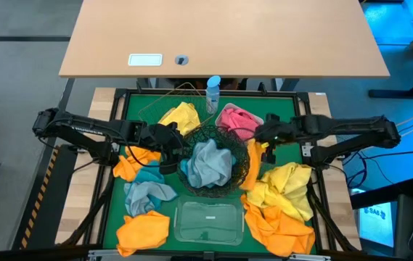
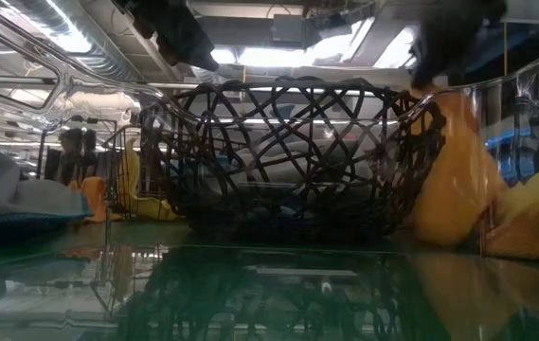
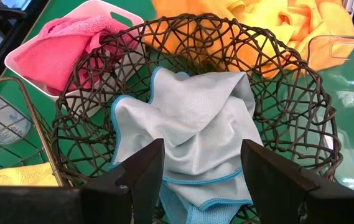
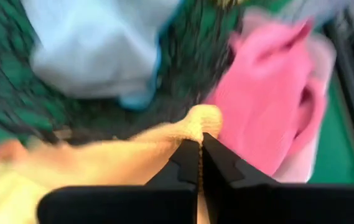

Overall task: Sort microfiber towel by color & place in baskets
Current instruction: Put the orange microfiber towel into the transparent bin

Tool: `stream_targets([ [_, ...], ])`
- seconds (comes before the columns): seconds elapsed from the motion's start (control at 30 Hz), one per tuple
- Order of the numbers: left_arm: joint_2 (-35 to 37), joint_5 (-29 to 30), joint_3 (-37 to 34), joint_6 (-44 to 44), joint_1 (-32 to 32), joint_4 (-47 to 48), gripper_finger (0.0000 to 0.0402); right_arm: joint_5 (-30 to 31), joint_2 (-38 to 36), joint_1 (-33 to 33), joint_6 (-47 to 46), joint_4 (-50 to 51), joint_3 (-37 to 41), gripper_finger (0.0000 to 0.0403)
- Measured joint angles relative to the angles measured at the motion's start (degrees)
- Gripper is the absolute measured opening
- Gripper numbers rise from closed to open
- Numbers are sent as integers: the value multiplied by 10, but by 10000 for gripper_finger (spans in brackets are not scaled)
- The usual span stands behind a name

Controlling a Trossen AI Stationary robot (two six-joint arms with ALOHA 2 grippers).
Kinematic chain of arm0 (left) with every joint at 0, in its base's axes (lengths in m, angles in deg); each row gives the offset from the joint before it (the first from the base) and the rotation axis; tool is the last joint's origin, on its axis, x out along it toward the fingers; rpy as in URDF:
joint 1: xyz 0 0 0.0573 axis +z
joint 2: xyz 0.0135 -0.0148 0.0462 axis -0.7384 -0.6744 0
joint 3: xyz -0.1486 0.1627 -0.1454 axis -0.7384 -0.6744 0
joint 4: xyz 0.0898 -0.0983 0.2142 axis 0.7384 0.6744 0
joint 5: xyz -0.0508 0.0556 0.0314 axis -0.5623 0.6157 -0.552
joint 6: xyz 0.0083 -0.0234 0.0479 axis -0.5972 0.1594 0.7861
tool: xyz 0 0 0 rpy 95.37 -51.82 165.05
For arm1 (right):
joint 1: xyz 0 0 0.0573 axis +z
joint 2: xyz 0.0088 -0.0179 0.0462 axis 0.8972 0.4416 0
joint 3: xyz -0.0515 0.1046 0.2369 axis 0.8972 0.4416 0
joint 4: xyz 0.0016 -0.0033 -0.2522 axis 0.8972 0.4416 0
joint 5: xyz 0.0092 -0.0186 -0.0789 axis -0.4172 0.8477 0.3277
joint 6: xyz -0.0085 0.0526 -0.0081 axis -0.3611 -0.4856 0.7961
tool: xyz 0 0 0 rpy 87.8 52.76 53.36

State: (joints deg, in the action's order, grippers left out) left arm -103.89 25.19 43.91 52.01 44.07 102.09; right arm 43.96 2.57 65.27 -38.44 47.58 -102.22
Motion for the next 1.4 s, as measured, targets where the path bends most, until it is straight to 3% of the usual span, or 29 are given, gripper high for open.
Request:
stream_targets([
  [0.33, 0, 0, 0, 0, 0, 0, 205, -59, 0, 0, 9, -45, -136, 2],
  [0.7, 0, 0, 0, 0, 0, 0, 205, -215, 5, 4, -22, -242, -150, 1],
  [1.4, 0, 41, 0, 0, 0, 1, 205, -220, 136, 228, -83, -540, -150, 1],
])
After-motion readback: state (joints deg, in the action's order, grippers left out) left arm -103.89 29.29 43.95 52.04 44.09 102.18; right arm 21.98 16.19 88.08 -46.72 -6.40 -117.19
